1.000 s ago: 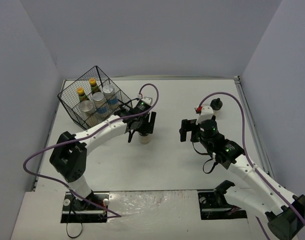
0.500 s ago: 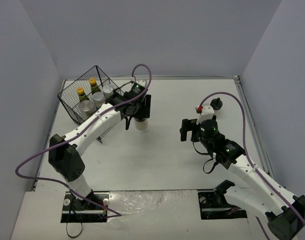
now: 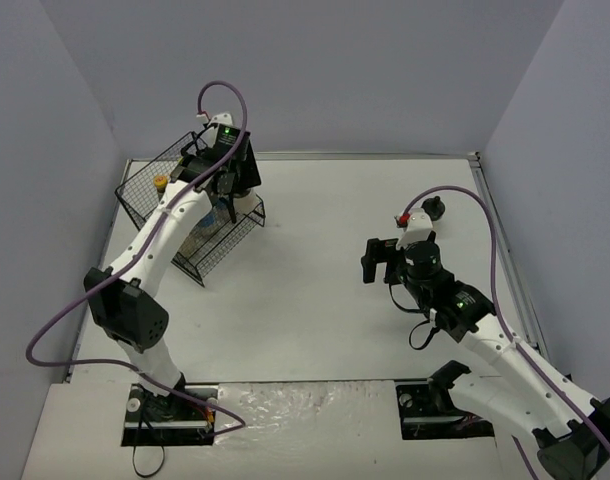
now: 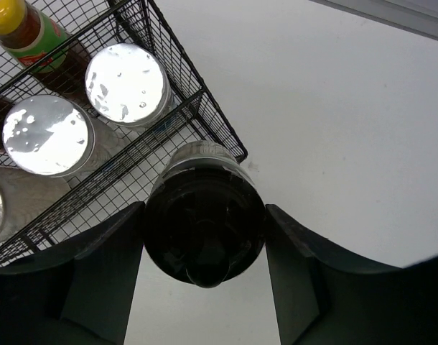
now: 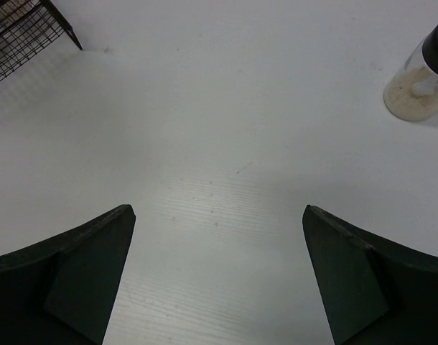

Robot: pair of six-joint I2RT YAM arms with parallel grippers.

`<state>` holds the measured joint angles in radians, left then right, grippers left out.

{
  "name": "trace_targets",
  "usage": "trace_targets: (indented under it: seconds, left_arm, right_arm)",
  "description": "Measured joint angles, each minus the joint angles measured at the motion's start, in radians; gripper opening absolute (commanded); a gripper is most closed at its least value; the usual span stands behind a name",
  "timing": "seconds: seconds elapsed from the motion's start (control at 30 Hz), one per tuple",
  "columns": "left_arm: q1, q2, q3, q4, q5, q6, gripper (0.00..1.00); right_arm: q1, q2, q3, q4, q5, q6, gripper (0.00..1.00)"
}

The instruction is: Organize the condiment bottles

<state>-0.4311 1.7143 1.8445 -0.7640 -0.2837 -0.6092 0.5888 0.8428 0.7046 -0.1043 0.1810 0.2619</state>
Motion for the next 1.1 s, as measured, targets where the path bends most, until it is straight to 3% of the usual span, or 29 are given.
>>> trace_targets:
  seconds: [0.47,0.63,0.73,0.93,1.1]
  left_arm:
    - [0.058,0.190,-0.041,0.074,-0.047,-0.060,0.03]
    - [0.064,0.211,-0.052,0.088,-0.036,-0.075,0.23]
    - [0.068,0.230,-0.052,0.093,-0.025,-0.082,0.51]
    - [0.078,0.236,-0.066,0.104,-0.006,-0.092,0.94]
    - [0.080,0.203,-0.117,0.097,0.016,-0.099,0.97]
  right_arm:
    - [-0.001,-0.043,0.000,-0.033,0.004,0.008,1.00]
    - [-0.001,-0.041,0.001,-0.036,0.011,0.009,1.00]
    - [-0.001,-0.025,0.009,-0.039,0.025,0.013,1.00]
    - [-0.025,0.072,0.085,-0.055,0.071,0.032,1.00]
    - [-0.126,0.180,0.175,-0.062,0.091,0.054,1.00]
